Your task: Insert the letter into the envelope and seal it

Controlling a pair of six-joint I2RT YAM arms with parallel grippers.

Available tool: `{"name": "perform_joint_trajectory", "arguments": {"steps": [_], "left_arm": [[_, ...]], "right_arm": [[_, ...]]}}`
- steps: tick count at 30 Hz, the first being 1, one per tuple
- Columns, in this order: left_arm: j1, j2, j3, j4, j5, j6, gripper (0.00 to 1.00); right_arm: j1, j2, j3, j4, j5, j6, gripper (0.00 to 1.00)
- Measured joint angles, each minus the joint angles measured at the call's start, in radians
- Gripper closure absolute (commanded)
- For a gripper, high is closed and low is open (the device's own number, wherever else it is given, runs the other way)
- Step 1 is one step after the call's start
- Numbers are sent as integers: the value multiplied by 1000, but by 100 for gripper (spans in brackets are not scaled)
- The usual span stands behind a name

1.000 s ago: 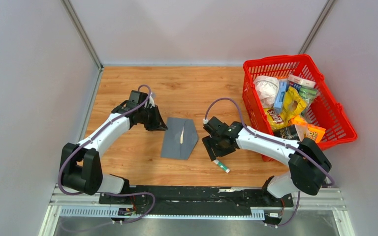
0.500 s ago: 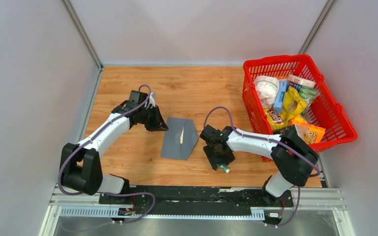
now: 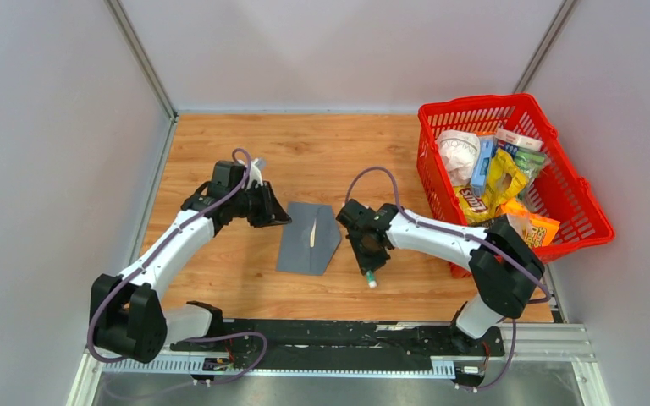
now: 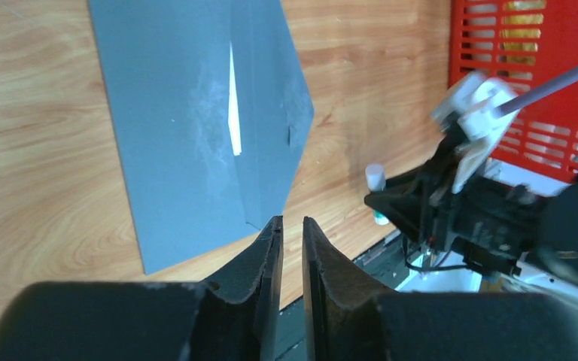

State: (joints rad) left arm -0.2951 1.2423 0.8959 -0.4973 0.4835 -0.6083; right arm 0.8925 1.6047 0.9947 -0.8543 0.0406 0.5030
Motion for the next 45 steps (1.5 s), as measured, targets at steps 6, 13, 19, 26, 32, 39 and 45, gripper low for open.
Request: {"name": "perform_joint_trajectory", "arguments": {"steps": [6, 13, 19, 26, 32, 39, 45], "left_arm": [[-6, -74, -125, 85, 82, -31, 57], [-48, -172, -147, 183, 122, -45, 46], [-117, -188, -147, 228, 117, -44, 46], [-161, -146, -136, 247, 85, -42, 48], [-177, -117, -130, 257, 65, -41, 54], [-187, -111, -130, 268, 41, -49, 100], [-188, -111, -131, 266, 31, -51, 100]], "right_arm": [[-47, -2, 239, 45, -40, 80, 96], [-60, 0, 370, 151, -105, 223, 96], [-60, 1, 401, 224, -114, 329, 96], [-59, 15, 407, 257, -135, 397, 96], [-43, 17, 411, 280, -145, 429, 95], [-31, 36, 411, 300, -138, 451, 59], [-25, 38, 430, 276, -67, 423, 39]]}}
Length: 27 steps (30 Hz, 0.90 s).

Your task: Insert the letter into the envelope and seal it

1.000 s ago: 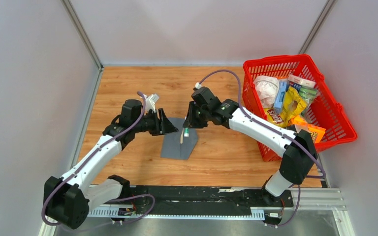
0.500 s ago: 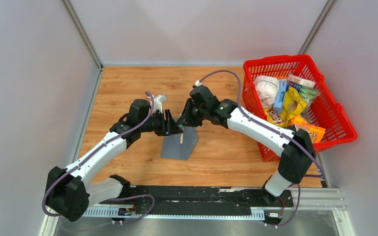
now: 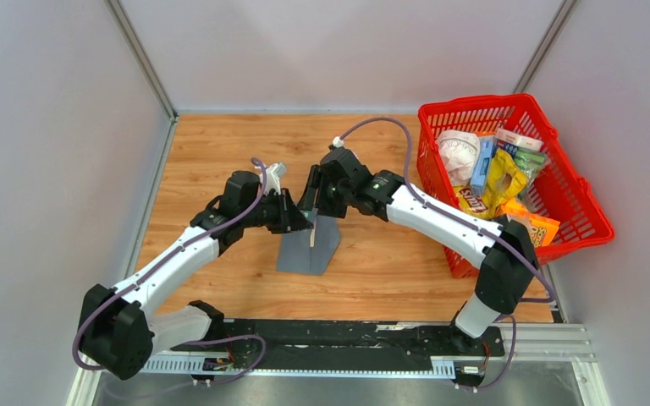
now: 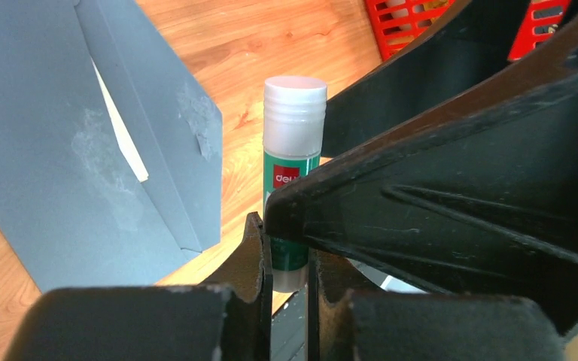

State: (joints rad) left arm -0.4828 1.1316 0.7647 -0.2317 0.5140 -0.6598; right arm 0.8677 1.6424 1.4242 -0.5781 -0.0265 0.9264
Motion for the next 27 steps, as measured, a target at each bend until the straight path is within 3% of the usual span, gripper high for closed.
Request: {"name": "perform_joint_trajectory", "arguments": {"steps": [10, 19, 24, 26, 27], "left_arm": [[0, -5, 0, 2, 4, 4, 100], [0, -7, 0, 0, 12, 5, 100], [0, -7, 0, -2, 13, 6, 100], [0, -7, 0, -2, 12, 6, 95], [0, -7, 0, -2, 12, 6, 81]], "right_arm": [[8, 0, 76, -24, 75, -68, 55], [8, 45, 132, -77, 90, -118, 62], [8, 58, 138, -94, 90, -136, 83], [8, 58, 142, -96, 90, -126, 88], [9, 58, 145, -97, 91, -124, 90]]}}
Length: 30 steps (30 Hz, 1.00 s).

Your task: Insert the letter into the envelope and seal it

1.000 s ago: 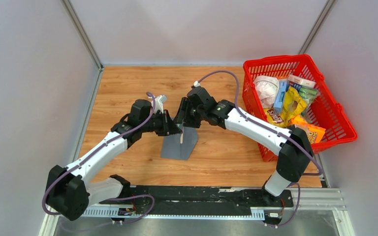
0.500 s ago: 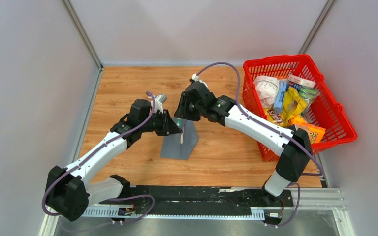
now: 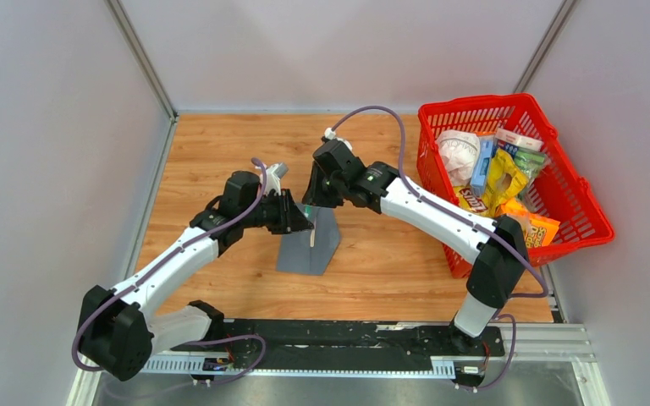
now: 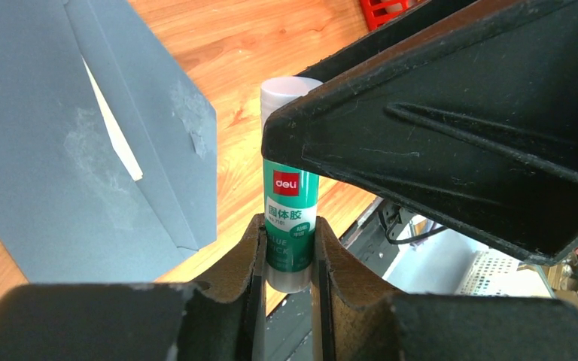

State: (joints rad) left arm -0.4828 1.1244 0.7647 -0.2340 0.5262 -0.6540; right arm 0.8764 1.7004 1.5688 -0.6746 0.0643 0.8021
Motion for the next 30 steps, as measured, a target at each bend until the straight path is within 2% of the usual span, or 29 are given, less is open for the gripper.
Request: {"name": "perform_joint_trajectory", "arguments": {"steps": [4, 6, 16, 30], "left_arm": [[0, 0, 0, 1, 0, 0, 62], [0, 0, 0, 1, -2, 1, 57], [0, 13, 0, 12, -29, -3, 55], [0, 26, -12, 37, -48, -1, 51]], "right_arm": [[0, 0, 1, -2, -2, 13, 93], [0, 0, -2, 0, -8, 23, 94], [3, 0, -71, 9, -34, 73, 96], [4, 0, -78, 29, -38, 115, 96]]}}
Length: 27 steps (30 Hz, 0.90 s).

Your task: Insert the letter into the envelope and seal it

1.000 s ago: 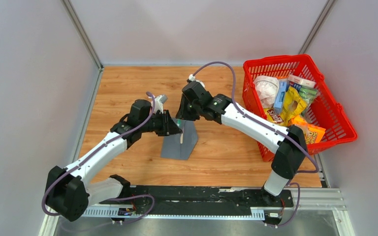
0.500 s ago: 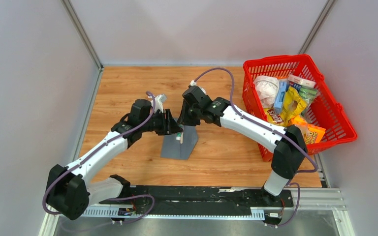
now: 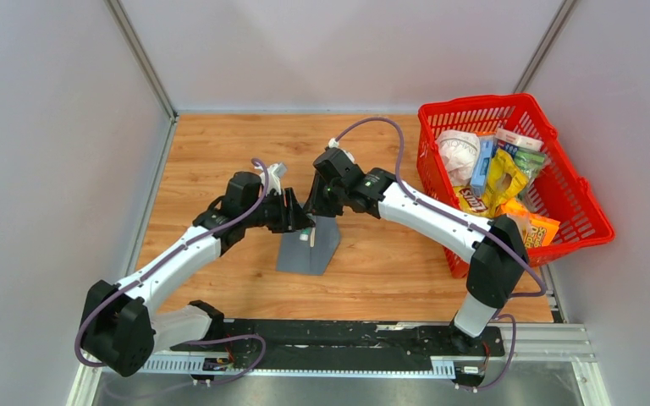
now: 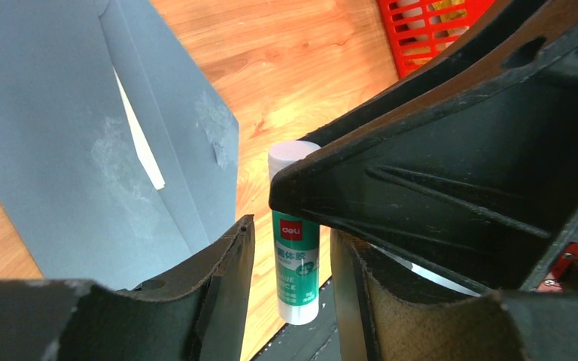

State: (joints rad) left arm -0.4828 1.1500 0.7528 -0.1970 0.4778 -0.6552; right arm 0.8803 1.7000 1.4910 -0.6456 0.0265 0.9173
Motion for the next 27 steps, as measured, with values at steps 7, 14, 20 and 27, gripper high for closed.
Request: {"name": "perform_joint_trajectory", "arguments": {"steps": [7, 14, 20, 27], "left_arm": [[0, 0, -19, 11, -10, 0, 57], [-1, 0, -27, 44, -7, -17, 100], [-2, 0, -27, 45, -11, -17, 100], [-2, 0, -27, 66, 5, -16, 100]], "right_arm": [[0, 0, 0, 3, 1, 16, 96], [0, 0, 0, 14, 15, 26, 95], [2, -1, 0, 14, 44, 23, 93], [9, -18, -4, 13, 83, 9, 93]]}}
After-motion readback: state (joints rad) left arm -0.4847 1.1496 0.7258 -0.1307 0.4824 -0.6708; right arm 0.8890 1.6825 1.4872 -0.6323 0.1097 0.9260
